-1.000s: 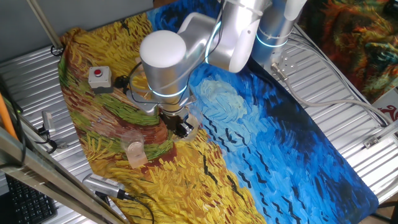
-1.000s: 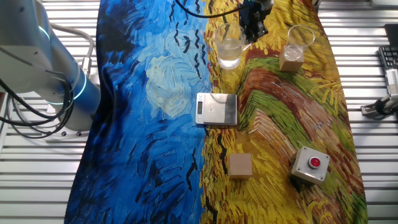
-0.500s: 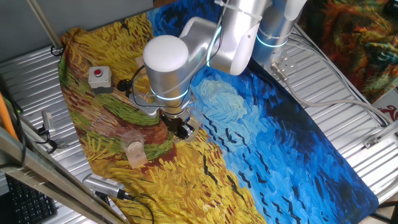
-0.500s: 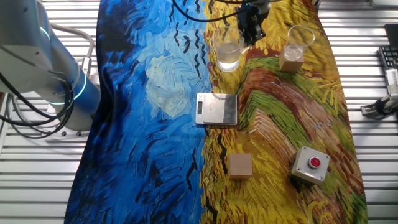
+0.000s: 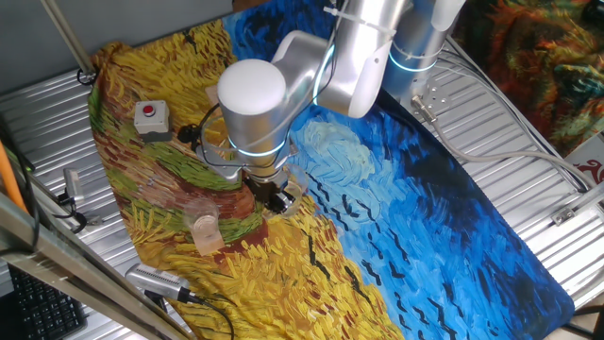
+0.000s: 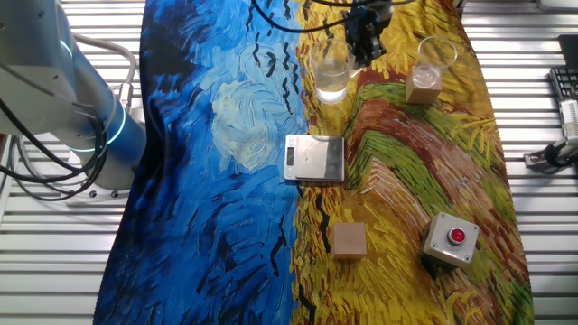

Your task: Pour the water from one cup into another empty cup

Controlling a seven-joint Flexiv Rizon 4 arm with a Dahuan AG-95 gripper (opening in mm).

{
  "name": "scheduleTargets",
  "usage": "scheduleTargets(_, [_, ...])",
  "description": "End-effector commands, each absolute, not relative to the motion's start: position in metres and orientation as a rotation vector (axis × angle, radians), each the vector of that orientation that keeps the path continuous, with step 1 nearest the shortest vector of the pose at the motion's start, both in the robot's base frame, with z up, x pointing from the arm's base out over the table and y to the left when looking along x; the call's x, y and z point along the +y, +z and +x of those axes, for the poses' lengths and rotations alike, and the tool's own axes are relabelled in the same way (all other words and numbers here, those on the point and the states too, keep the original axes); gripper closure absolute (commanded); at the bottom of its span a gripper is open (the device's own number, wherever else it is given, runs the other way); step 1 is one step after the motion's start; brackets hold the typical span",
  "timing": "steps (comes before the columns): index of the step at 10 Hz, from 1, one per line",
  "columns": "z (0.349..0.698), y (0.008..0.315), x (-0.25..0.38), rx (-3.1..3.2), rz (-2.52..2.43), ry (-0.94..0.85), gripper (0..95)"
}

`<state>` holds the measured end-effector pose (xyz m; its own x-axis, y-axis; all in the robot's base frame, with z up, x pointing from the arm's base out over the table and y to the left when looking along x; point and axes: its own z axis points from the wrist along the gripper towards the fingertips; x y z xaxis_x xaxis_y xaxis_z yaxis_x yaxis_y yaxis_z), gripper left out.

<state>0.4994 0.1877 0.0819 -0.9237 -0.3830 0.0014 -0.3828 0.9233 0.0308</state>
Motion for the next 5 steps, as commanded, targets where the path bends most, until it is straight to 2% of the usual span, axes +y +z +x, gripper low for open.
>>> scheduleTargets(1, [0.4993, 0.0817, 0.1873, -3.07, 0.616, -0.048, 95.0])
scheduleTargets(5, [0.4992, 0.0812, 0.1875, -3.085, 0.622, -0.044, 95.0])
